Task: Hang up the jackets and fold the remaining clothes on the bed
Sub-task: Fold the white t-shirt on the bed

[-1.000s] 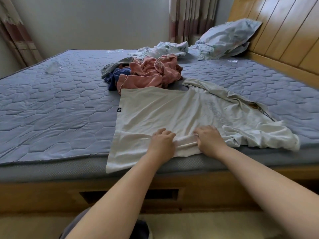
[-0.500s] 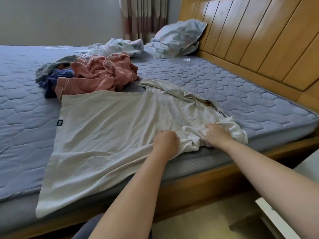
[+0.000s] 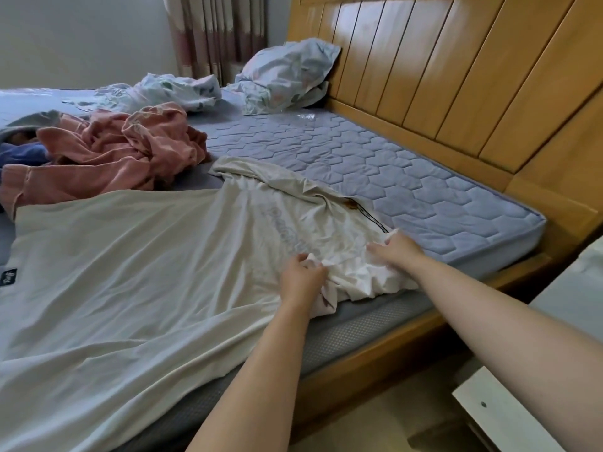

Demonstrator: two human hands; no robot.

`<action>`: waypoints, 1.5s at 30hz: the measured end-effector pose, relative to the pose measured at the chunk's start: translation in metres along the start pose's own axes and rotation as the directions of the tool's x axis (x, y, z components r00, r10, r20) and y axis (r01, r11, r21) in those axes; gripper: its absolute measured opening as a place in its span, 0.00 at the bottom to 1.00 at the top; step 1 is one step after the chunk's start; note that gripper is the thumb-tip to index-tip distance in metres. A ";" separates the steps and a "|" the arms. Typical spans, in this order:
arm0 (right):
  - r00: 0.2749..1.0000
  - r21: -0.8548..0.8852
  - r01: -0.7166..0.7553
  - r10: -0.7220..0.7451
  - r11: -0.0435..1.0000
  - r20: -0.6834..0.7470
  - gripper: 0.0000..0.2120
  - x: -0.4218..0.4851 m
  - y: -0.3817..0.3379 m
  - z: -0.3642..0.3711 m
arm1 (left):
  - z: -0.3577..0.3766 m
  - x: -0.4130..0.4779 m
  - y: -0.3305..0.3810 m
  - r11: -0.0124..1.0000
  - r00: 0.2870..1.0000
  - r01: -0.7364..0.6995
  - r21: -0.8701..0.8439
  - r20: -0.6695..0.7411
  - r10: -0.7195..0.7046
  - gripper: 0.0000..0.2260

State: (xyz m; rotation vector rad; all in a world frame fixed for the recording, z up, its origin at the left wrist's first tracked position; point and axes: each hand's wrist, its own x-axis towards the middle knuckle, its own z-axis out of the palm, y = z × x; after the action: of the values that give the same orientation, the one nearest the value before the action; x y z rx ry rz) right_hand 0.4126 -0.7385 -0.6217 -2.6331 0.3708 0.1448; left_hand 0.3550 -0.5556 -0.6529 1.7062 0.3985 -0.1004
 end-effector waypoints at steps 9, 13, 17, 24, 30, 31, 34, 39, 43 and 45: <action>0.994 0.778 -0.024 -0.066 0.628 0.085 0.11 0.017 -0.010 -0.040 | -0.021 0.012 0.015 0.626 0.989 0.147 -0.766 0.136 -0.067 0.15; 0.973 0.495 0.119 -0.200 0.861 0.114 0.04 0.020 -0.034 -0.054 | -0.028 0.021 0.016 0.604 0.993 0.098 -0.791 0.036 -0.114 0.15; 0.953 0.551 0.293 -0.193 0.781 -0.232 0.08 0.034 -0.063 -0.052 | -0.038 0.030 0.015 0.597 0.983 0.093 -0.797 -0.024 -0.184 0.29; 0.996 0.239 0.085 -0.084 0.967 -0.014 0.28 0.029 -0.022 -0.037 | -0.041 0.026 0.012 0.936 0.995 0.065 -0.346 -0.049 -0.087 0.34; 0.965 0.017 0.108 -0.109 0.994 0.237 0.26 0.012 0.025 -0.033 | -0.038 0.027 -0.002 0.990 0.999 -0.018 0.139 -0.046 0.025 0.30; 0.973 0.009 0.122 -0.122 0.992 0.195 0.20 0.012 0.028 -0.028 | -0.037 0.028 -0.003 0.997 0.999 -0.019 0.072 -0.036 0.022 0.32; 0.985 0.123 0.128 -0.112 0.984 -0.131 0.02 0.013 0.029 -0.018 | -0.036 0.031 -0.004 0.951 0.997 0.082 -0.299 0.016 -0.081 0.35; 0.952 0.524 0.101 0.071 0.846 -0.299 0.15 0.013 0.031 -0.010 | -0.046 0.034 -0.010 0.828 0.966 0.142 -0.543 -0.107 -0.235 0.34; 0.995 0.790 -0.100 0.057 0.604 0.083 0.23 0.013 0.034 -0.020 | -0.049 0.037 -0.012 0.823 0.951 0.149 -0.548 -0.149 -0.272 0.31; 0.992 0.627 -0.119 0.062 0.770 0.112 0.19 0.017 0.035 -0.027 | -0.048 0.039 -0.014 0.824 0.949 0.139 -0.549 -0.163 -0.269 0.30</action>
State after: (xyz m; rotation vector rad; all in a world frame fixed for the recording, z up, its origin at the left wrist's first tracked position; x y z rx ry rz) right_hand 0.4204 -0.7847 -0.6160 -1.9293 0.4285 0.1335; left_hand 0.3795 -0.4996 -0.6682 1.1172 0.7185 0.0555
